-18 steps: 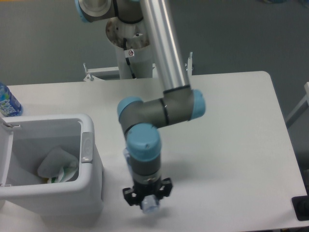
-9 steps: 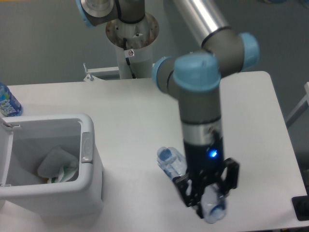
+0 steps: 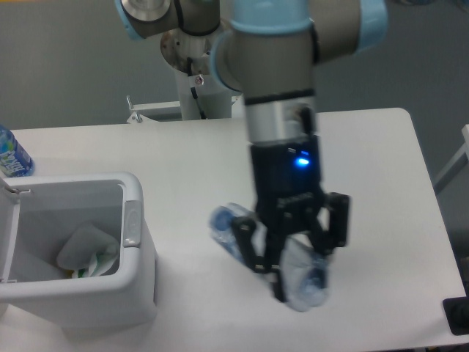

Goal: Place the trash in the trash can
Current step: 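Lift the bottle and carry it over the white bin, then open the gripper to drop the bottle into the bin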

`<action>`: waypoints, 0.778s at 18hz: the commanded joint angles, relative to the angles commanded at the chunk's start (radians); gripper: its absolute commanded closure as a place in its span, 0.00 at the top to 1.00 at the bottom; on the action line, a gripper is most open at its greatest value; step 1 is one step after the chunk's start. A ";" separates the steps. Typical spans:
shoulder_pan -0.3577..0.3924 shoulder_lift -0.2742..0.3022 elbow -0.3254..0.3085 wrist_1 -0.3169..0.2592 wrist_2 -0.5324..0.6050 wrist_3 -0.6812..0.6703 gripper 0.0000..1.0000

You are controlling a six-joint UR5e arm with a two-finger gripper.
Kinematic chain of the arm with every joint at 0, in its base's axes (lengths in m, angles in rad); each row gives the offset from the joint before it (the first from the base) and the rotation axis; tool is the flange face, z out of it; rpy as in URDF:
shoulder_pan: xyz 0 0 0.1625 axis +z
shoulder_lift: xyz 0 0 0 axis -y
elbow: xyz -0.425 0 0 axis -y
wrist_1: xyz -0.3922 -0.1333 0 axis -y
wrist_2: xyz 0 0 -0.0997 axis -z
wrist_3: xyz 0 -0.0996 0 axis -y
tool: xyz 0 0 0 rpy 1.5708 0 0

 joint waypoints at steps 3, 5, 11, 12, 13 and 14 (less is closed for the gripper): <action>-0.072 0.017 -0.026 0.005 0.000 0.000 0.56; -0.127 0.020 -0.028 0.003 0.000 -0.002 0.56; -0.200 -0.001 -0.098 0.003 -0.003 0.006 0.67; -0.201 -0.005 -0.104 0.005 -0.003 0.015 0.91; -0.201 -0.006 -0.107 0.005 -0.003 0.021 1.00; -0.201 -0.006 -0.107 0.005 -0.002 0.020 1.00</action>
